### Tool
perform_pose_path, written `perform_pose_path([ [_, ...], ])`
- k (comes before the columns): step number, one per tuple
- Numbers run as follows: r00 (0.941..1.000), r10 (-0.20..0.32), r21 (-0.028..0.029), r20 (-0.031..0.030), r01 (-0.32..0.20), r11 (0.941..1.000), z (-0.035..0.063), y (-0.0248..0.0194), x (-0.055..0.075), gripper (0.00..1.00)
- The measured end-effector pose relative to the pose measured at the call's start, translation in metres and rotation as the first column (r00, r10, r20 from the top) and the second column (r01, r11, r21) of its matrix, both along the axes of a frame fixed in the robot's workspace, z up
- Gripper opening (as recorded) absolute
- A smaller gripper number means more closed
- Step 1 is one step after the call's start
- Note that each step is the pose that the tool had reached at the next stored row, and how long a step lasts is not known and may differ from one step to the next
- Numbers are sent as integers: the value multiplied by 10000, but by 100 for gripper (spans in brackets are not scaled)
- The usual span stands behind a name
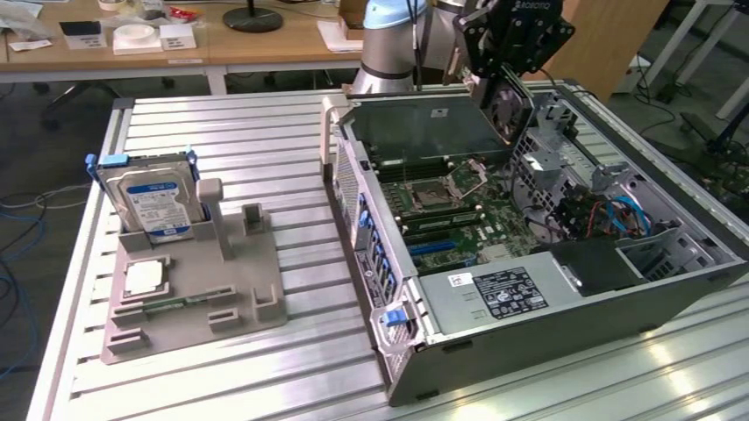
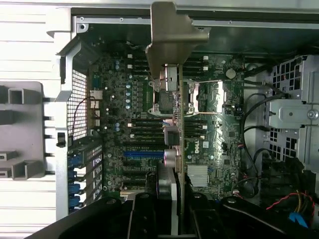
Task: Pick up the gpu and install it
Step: 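Pick up the gpu and move the gpu toward the slot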
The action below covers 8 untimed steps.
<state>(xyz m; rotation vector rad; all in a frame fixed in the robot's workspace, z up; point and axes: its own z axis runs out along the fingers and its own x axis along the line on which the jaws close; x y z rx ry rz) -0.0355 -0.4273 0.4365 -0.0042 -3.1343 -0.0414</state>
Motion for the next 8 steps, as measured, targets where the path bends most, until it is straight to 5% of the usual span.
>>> perform_pose_path([
  [8,10000,-2,1,0,2,10000,0,0,5,28],
])
